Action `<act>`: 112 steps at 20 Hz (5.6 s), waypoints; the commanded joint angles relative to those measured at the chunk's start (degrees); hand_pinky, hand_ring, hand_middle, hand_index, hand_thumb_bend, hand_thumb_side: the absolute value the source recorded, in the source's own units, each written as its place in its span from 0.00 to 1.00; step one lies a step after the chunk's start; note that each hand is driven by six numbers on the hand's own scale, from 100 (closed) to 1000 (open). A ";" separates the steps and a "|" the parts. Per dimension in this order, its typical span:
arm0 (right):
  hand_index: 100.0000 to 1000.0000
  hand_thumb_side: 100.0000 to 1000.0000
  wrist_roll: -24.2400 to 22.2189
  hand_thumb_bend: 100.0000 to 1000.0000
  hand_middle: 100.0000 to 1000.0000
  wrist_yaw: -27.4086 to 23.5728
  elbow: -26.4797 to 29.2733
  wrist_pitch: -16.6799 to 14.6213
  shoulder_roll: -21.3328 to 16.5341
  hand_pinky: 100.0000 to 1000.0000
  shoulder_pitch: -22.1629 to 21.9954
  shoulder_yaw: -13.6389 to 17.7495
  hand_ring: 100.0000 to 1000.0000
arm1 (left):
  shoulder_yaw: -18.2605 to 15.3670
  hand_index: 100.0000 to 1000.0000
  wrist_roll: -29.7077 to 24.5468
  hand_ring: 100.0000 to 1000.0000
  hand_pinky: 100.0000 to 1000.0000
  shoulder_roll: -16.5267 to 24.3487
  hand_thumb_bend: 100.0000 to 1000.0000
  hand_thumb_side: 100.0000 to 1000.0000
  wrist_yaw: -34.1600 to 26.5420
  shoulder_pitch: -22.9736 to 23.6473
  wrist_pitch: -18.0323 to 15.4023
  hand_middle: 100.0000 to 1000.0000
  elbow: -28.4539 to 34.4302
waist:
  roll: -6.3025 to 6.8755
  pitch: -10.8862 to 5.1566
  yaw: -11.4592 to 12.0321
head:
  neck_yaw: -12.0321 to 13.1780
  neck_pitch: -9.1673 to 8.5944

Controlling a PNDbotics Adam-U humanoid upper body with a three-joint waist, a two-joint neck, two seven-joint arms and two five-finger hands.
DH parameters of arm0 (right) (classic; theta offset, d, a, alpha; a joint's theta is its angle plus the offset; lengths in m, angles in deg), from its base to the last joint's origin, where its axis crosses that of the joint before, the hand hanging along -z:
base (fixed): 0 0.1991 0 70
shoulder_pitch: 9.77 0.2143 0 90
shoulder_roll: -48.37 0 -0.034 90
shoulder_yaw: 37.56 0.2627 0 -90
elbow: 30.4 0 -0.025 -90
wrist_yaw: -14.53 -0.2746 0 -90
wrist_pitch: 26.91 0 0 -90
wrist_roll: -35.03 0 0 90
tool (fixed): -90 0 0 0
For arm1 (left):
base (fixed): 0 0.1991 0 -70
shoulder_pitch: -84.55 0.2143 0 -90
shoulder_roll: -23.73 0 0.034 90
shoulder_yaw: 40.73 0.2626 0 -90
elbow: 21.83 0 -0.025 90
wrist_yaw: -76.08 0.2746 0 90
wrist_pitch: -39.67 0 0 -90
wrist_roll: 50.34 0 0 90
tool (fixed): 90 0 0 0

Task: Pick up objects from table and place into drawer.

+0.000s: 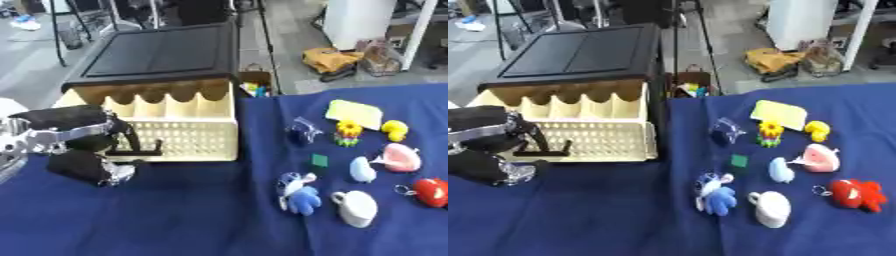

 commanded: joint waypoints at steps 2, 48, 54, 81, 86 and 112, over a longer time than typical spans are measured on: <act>0.72 0.95 0.25 0.16 0.69 0.09 0.83 0.04 -0.49 0.71 0.46 0.39 0.79 | 0.10 0.69 -0.20 0.01 0.00 1.81 0.18 0.67 -0.49 -0.30 -0.03 0.05 1.57 | -0.19 -1.06 0.21 | 0.16 0.44; 0.72 0.96 0.43 0.16 0.69 -0.67 0.83 0.14 -0.93 0.71 -0.26 0.62 0.79 | 3.81 0.58 5.86 0.01 0.00 1.29 0.22 0.71 -1.52 -1.07 -7.79 0.05 1.61 | -0.79 -1.66 1.39 | 0.23 1.33; 0.72 0.96 0.51 0.16 0.69 -0.66 0.83 0.16 -0.88 0.71 -0.33 0.66 0.79 | 3.88 0.55 6.50 0.01 0.00 1.47 0.21 0.71 -1.50 -1.10 -8.40 0.05 1.61 | -0.73 -1.85 1.55 | 0.10 1.33; 0.72 0.96 0.62 0.17 0.69 -0.70 0.83 0.23 -0.99 0.71 -0.76 0.71 0.79 | 7.09 0.45 5.22 0.01 0.00 0.72 0.20 0.72 -0.08 -1.71 -13.93 0.05 1.61 | -0.70 -2.24 2.06 | 0.02 1.51; 0.72 0.96 0.66 0.16 0.69 -0.75 0.83 0.25 -1.00 0.71 -0.78 0.70 0.79 | 7.44 0.44 5.43 0.01 0.00 0.55 0.19 0.72 0.23 -2.05 -15.07 0.05 1.61 | -0.66 -2.26 2.14 | 0.06 1.51; 0.71 0.96 0.88 0.16 0.69 -0.65 0.83 0.45 -1.41 0.71 -1.22 0.91 0.79 | 5.36 0.96 6.82 0.05 0.00 -0.61 0.20 0.72 9.62 -2.24 -20.52 0.08 1.61 | -0.66 -2.32 3.95 | 0.00 0.76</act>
